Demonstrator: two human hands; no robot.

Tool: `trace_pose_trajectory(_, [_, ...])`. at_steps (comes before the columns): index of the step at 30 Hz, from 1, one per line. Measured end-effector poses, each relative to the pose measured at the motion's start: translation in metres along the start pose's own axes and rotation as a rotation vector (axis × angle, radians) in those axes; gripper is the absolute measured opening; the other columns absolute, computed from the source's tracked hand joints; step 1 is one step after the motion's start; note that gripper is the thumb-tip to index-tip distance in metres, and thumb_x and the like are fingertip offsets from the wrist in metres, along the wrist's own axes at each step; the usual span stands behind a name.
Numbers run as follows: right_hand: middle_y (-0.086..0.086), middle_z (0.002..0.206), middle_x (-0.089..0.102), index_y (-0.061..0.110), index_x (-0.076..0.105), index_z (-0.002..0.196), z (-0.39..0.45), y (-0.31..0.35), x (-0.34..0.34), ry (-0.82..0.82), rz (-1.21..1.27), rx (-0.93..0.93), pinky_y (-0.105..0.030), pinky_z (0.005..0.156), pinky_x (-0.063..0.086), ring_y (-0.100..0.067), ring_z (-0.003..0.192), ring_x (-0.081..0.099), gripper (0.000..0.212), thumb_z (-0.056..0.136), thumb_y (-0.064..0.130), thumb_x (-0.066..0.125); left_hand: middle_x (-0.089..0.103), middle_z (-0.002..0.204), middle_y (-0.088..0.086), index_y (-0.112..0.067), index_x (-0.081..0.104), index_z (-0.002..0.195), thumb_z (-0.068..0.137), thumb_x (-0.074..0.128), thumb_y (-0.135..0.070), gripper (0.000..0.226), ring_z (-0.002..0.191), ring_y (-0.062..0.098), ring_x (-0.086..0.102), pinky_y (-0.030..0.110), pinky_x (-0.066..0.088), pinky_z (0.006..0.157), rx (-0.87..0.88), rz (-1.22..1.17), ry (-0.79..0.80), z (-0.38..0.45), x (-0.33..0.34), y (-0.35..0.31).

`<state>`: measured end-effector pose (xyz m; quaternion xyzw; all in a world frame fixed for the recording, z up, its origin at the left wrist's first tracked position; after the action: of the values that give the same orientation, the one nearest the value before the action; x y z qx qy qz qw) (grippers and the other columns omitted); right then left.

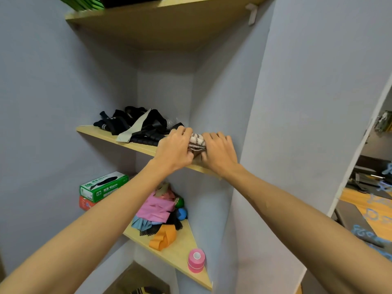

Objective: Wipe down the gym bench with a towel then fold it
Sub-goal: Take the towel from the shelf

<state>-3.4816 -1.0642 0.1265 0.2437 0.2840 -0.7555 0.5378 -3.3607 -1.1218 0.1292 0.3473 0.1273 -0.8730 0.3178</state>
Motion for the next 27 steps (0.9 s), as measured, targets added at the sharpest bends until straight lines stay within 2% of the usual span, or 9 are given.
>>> trace_pose_trajectory(2, [-0.011,0.094,0.067,0.010,0.059,0.099,-0.004,0.002,-0.011,0.045,-0.002,-0.015,-0.042,0.075,0.038,-0.035,0.091,0.057,0.027,0.075,0.020,0.064,0.053,0.114,0.006,-0.015,0.049,0.122,0.067,0.066,-0.037,0.061,0.100,0.028,0.053,0.041,0.039,0.078,0.043,0.241,0.033,-0.002,-0.005,-0.002])
trace_pose_trajectory(4, [-0.010,0.103,0.065,0.010,0.056,0.105,-0.010,0.002,-0.024,0.089,0.022,-0.031,-0.042,0.081,0.037,-0.034,0.099,0.056,0.029,0.082,0.026,0.061,0.056,0.109,0.006,-0.015,0.051,0.117,0.064,0.068,-0.036,0.060,0.097,0.028,0.055,0.040,0.037,0.078,0.084,0.329,0.020,-0.004,-0.015,-0.007])
trace_pose_trajectory(8, [-0.009,0.107,0.065,0.012,0.055,0.113,-0.029,-0.001,-0.052,0.110,0.138,-0.069,-0.042,0.083,0.038,-0.034,0.101,0.056,0.035,0.084,0.032,0.058,0.059,0.101,0.006,-0.013,0.052,0.108,0.078,0.060,-0.022,0.033,0.091,0.029,0.061,0.036,0.036,0.065,0.126,0.245,0.017,-0.011,-0.042,-0.021])
trace_pose_trajectory(10, [-0.009,0.115,0.063,0.013,0.053,0.124,-0.043,-0.004,-0.068,0.104,0.240,-0.104,-0.043,0.086,0.041,-0.034,0.106,0.056,0.048,0.085,0.041,0.055,0.057,0.105,0.008,-0.011,0.051,0.111,0.082,0.057,-0.018,0.030,0.093,0.031,0.061,0.035,0.035,0.057,0.118,0.176,0.036,-0.019,-0.054,-0.031])
trace_pose_trajectory(12, [-0.008,0.126,0.056,0.014,0.046,0.134,-0.062,-0.006,-0.085,0.084,0.298,-0.162,-0.045,0.088,0.044,-0.031,0.111,0.054,0.063,0.086,0.053,0.055,0.056,0.107,0.008,-0.010,0.050,0.112,0.084,0.055,-0.020,0.030,0.095,0.032,0.060,0.035,0.034,0.058,0.103,0.148,0.043,-0.028,-0.065,-0.041])
trace_pose_trajectory(16, [-0.017,0.137,0.047,0.013,0.041,0.126,-0.109,-0.009,-0.122,0.019,0.225,-0.254,-0.047,0.087,0.046,-0.035,0.118,0.052,0.064,0.083,0.059,0.056,0.057,0.108,0.008,-0.010,0.051,0.113,0.082,0.059,-0.026,0.036,0.098,0.034,0.060,0.034,0.036,0.061,0.083,0.052,0.073,-0.053,-0.088,-0.067])
trace_pose_trajectory(20, [-0.024,0.135,0.049,0.014,0.036,0.116,-0.163,-0.004,-0.166,-0.020,0.193,-0.275,-0.047,0.087,0.046,-0.040,0.115,0.055,0.048,0.085,0.046,0.056,0.058,0.116,0.006,-0.014,0.052,0.121,0.075,0.059,-0.024,0.047,0.104,0.034,0.058,0.041,0.048,0.072,0.095,-0.046,0.125,-0.090,-0.111,-0.096])
trace_pose_trajectory(24, [-0.025,0.130,0.055,0.016,0.038,0.112,-0.223,-0.006,-0.213,-0.125,0.192,-0.266,-0.048,0.090,0.045,-0.040,0.114,0.058,0.046,0.083,0.027,0.073,0.062,0.105,0.012,-0.010,0.054,0.103,0.070,0.055,-0.026,0.037,0.095,0.037,0.059,0.041,0.048,0.070,0.193,-0.154,0.111,-0.134,-0.138,-0.138])
trace_pose_trajectory(27, [-0.021,0.130,0.055,0.014,0.042,0.110,-0.267,-0.011,-0.242,-0.147,0.186,-0.230,-0.046,0.087,0.045,-0.037,0.112,0.058,0.039,0.086,0.034,0.065,0.063,0.094,0.012,-0.009,0.056,0.093,0.065,0.048,-0.026,0.034,0.089,0.035,0.058,0.038,0.044,0.065,0.277,-0.266,0.138,-0.170,-0.161,-0.173])
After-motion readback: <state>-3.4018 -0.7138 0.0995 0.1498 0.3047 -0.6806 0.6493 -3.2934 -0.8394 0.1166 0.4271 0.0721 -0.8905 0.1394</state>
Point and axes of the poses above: each hand's wrist, its own z-axis towards the middle knuckle, its own x-axis out of the palm, y = z × x, the point moved 4 cm from there along z, towards the middle knuckle
